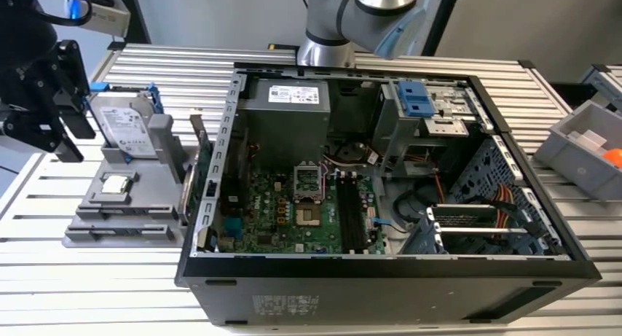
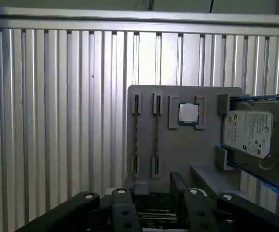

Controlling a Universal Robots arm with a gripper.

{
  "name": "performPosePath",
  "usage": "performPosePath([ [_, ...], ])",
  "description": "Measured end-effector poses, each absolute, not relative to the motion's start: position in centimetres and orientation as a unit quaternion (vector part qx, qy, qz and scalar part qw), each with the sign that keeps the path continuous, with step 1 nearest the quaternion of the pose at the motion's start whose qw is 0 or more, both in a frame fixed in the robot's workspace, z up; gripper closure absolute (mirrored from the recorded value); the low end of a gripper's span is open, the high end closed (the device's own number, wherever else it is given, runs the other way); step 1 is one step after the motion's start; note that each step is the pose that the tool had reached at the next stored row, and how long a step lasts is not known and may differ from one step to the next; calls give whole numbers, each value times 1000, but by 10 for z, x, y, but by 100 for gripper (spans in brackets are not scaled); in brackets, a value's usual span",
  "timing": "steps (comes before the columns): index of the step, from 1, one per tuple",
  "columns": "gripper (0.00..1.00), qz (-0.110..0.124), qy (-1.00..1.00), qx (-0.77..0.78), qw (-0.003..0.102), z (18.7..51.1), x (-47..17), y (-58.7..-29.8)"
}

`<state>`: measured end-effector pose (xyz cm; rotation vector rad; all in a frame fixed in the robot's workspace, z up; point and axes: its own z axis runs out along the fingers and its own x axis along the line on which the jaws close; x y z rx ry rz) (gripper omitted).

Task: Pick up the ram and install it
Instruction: 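Pick up the ram and move it above insertion slot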

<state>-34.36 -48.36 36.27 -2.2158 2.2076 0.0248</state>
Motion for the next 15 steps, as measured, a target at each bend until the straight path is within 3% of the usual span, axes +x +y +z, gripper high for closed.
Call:
performPosePath([
  [15, 0, 8, 707, -707, 7, 352, -344, -484],
])
